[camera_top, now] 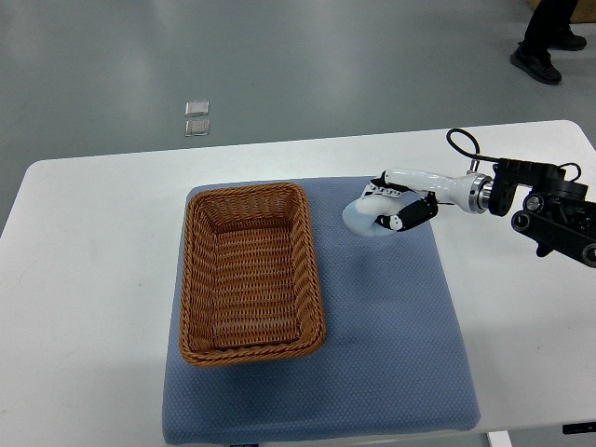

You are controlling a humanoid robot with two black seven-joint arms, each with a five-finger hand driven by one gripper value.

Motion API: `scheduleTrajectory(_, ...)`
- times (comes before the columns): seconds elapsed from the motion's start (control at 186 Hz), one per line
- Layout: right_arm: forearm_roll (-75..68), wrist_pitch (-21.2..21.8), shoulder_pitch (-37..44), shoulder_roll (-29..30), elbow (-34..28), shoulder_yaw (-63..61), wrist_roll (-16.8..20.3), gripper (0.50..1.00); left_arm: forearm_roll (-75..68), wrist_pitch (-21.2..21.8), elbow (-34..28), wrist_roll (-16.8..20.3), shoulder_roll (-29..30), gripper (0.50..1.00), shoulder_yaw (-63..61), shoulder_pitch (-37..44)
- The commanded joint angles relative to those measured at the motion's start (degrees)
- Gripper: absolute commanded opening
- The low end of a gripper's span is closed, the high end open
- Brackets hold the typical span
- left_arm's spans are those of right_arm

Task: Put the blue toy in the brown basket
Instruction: 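Lift the plush toy and carry it over the wicker basket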

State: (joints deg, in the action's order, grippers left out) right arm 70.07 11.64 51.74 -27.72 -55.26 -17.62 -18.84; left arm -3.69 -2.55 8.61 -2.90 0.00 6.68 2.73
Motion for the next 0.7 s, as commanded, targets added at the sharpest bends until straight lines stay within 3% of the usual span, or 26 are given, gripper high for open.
scheduleTrajectory(0.0, -0.29, 0.31, 1.79, 0.12, -0.81, -1.98, -2.16, 0.500, 0.00, 0.00, 0.00, 0.00, 0.00, 1.000, 0.00, 0.00)
scheduleTrajectory(0.151, -2.22, 0.31, 4.42, 2.85, -1.95, -2.33, -2.95, 0.500, 0.00, 0.00, 0.00, 0.00, 0.00, 1.000, 0.00, 0.00)
scheduleTrajectory(0.393, -2.40, -0.48, 7.24, 11.90, -0.81, -1.54, -2.51, 0.500, 0.00, 0.00, 0.00, 0.00, 0.00, 1.000, 0.00, 0.00)
scheduleTrajectory(0.694, -2.05, -0.83, 6.97, 20.07, 4.90, 0.31, -2.34, 0.500, 0.00, 0.00, 0.09, 0.00, 0.00, 1.000, 0.00, 0.00)
